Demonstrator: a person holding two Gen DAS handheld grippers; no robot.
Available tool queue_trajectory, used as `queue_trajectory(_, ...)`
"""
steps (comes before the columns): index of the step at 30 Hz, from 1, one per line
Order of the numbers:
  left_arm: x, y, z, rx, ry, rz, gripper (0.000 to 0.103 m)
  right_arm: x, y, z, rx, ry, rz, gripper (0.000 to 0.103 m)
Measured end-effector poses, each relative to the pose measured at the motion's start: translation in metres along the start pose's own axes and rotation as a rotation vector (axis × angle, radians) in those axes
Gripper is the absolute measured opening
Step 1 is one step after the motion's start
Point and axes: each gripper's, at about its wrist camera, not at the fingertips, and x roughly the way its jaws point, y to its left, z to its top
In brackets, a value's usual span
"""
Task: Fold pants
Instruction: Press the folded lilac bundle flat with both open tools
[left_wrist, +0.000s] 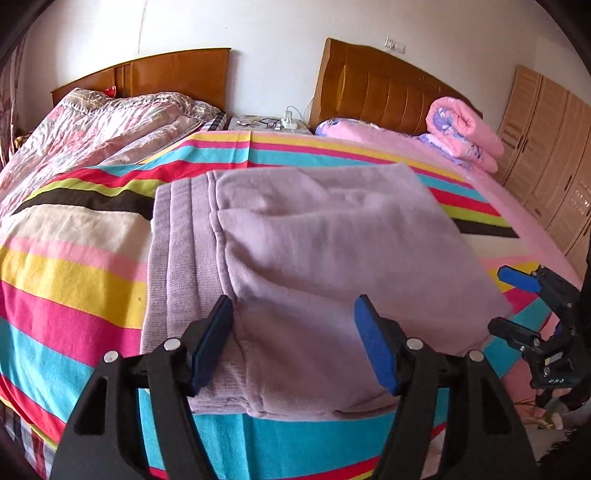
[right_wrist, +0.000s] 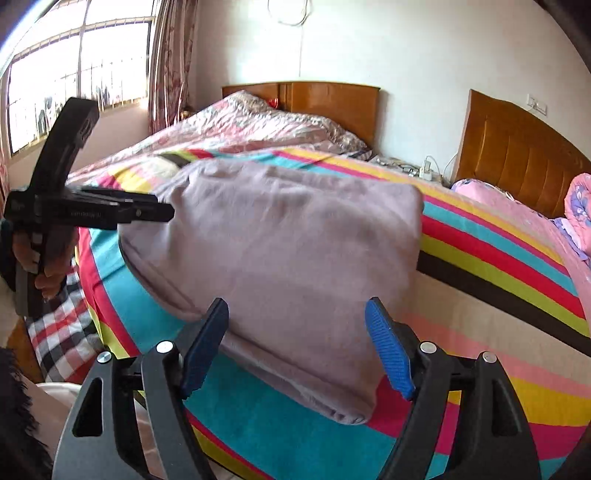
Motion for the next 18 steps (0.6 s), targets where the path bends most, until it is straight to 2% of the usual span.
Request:
queue_trajectory(1, 0.004, -0.002, -0.006, 0.029, -0.026, 0.016, 0.069, 0.005, 0.005, -0.010, -0.022, -0.005, -0.011, 0.075)
queue_trajectory(2, 0.006, -0.005, -0.011, 0.062, -0.037, 0.029, 0.069, 0.003, 0.002, -0.016, 0.011, -0.039, 0.005, 0.075)
queue_trajectory(4, 0.010, -0.008, -0.012, 0.089, -0.036, 0.046, 0.069, 0.003, -0.006, -0.019, 0.071, -0.027, 0.045, 0.075)
queue_trajectory(7, 0.014, -0.001, -0.011, 0.063, -0.041, 0.027, 0.073, 0.005, 0.005, -0.019, 0.002, -0.005, -0.002, 0.076)
queue_trajectory(10, 0.016, -0.004, -0.014, 0.075, -0.055, 0.043, 0.077, 0.011, 0.024, -0.027, -0.109, 0.005, -0.105, 0.077)
queue_trajectory(11, 0.014, -0.005, -0.015, 0.081, -0.057, 0.050, 0.077, 0.010, 0.023, -0.027, -0.090, 0.013, -0.098, 0.078)
queue_trajectory(14, 0.010, -0.006, -0.010, 0.079, -0.051, 0.046, 0.077, -0.004, 0.015, -0.018, -0.071, 0.021, -0.040, 0.077)
queue_trajectory(16, -0.002, -0.005, -0.001, 0.070, -0.047, 0.020, 0.077, -0.023, 0.000, -0.006, -0.031, -0.006, 0.090, 0.077)
queue_trajectory(18, -0.021, -0.004, 0.016, 0.042, -0.097, -0.045, 0.078, -0.044, -0.013, 0.010, -0.029, -0.080, 0.169, 0.078)
